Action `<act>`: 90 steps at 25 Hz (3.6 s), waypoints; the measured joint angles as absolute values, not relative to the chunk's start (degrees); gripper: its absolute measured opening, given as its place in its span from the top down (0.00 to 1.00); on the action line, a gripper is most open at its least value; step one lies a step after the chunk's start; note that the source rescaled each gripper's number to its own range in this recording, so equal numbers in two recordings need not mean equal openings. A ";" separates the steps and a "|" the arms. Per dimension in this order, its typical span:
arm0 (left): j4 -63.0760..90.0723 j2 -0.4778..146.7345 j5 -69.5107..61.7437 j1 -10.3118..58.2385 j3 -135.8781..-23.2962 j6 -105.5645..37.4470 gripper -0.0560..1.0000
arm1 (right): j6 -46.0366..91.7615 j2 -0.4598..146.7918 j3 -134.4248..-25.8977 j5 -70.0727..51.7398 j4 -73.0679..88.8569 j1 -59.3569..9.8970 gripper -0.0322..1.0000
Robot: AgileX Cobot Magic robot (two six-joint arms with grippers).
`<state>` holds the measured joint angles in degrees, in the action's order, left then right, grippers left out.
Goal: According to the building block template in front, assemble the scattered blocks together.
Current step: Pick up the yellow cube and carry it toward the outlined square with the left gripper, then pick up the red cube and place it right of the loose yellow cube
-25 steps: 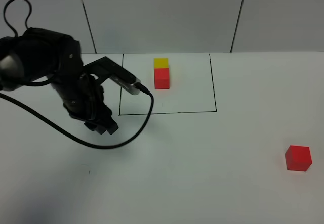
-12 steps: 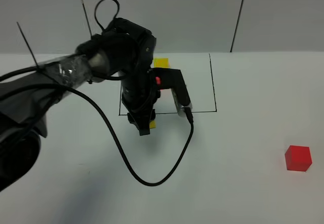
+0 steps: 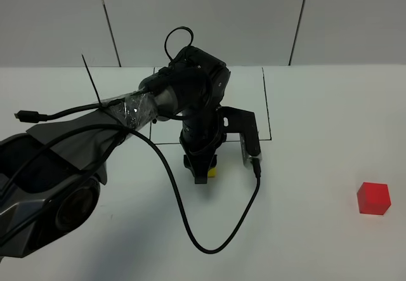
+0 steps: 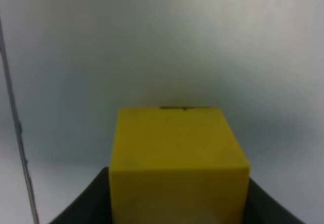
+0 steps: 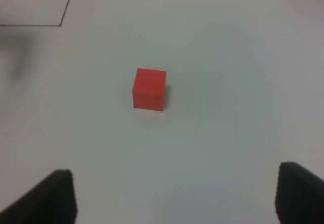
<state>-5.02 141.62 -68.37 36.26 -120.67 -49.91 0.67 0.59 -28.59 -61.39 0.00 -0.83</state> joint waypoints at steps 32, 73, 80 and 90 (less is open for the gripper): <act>-5.14 143.15 -68.37 36.26 -121.47 -51.48 0.76 | 0.67 0.59 -28.59 -61.39 0.00 -0.83 0.35; 6.54 121.75 -68.47 3.16 -116.19 -19.96 0.19 | 0.67 0.59 -28.59 -61.39 0.00 -0.83 0.35; 8.02 111.61 -63.64 -5.84 -104.68 -19.90 0.21 | 0.67 0.59 -28.59 -61.39 0.00 -0.83 0.35; 4.55 91.53 -57.36 -8.31 -83.69 -15.94 0.23 | 0.67 0.59 -28.59 -61.39 0.00 -0.83 0.35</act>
